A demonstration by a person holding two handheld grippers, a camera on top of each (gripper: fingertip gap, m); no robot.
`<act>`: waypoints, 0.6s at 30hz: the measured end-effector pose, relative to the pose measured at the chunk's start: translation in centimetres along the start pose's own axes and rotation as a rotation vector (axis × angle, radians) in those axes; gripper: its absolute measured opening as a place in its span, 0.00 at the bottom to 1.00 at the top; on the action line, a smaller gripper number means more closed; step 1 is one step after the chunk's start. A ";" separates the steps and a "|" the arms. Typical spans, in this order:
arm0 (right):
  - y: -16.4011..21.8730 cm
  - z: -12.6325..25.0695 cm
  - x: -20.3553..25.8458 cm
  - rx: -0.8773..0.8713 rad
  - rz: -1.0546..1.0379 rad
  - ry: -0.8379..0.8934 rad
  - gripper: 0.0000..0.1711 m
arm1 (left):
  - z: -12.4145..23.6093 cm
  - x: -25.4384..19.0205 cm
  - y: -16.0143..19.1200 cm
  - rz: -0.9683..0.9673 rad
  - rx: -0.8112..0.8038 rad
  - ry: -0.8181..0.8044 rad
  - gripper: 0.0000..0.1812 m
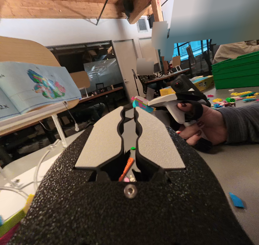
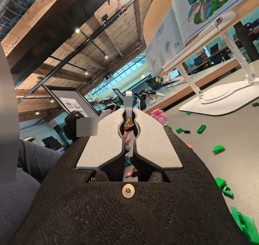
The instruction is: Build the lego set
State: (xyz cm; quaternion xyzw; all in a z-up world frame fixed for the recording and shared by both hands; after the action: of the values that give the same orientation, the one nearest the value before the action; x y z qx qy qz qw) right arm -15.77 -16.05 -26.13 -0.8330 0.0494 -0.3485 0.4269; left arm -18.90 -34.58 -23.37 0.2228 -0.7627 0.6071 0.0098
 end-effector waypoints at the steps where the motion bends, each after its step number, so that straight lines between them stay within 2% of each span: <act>1: 0.0 0.0 0.0 0.003 -0.002 -0.002 0.04 | -0.2 -0.1 0.2 0.040 0.023 0.026 0.08; 4: 0.1 -0.1 0.0 0.008 -0.007 -0.008 0.04 | -0.8 0.0 1.0 0.172 0.096 0.085 0.17; 8: 0.2 -0.2 0.2 0.019 -0.006 -0.013 0.04 | -0.9 0.3 1.4 0.272 0.105 0.115 0.20; 13: 0.2 -0.2 0.3 0.026 0.003 -0.013 0.04 | -0.7 0.5 1.2 0.283 0.089 0.117 0.20; 18: 0.3 -0.3 0.3 0.030 0.008 -0.013 0.03 | -0.6 0.2 1.0 0.214 0.077 0.108 0.19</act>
State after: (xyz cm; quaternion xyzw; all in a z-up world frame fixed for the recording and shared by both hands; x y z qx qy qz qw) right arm -15.64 -16.51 -26.06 -0.8284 0.0447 -0.3419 0.4414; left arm -19.56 -33.89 -24.04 0.1071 -0.7565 0.6447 -0.0225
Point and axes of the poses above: each gripper's, where its closed fingertips meet, z back along the fingers, y out of its underside, x = y × z across the jaws, the point moved 8 cm from there along z, back along the fingers
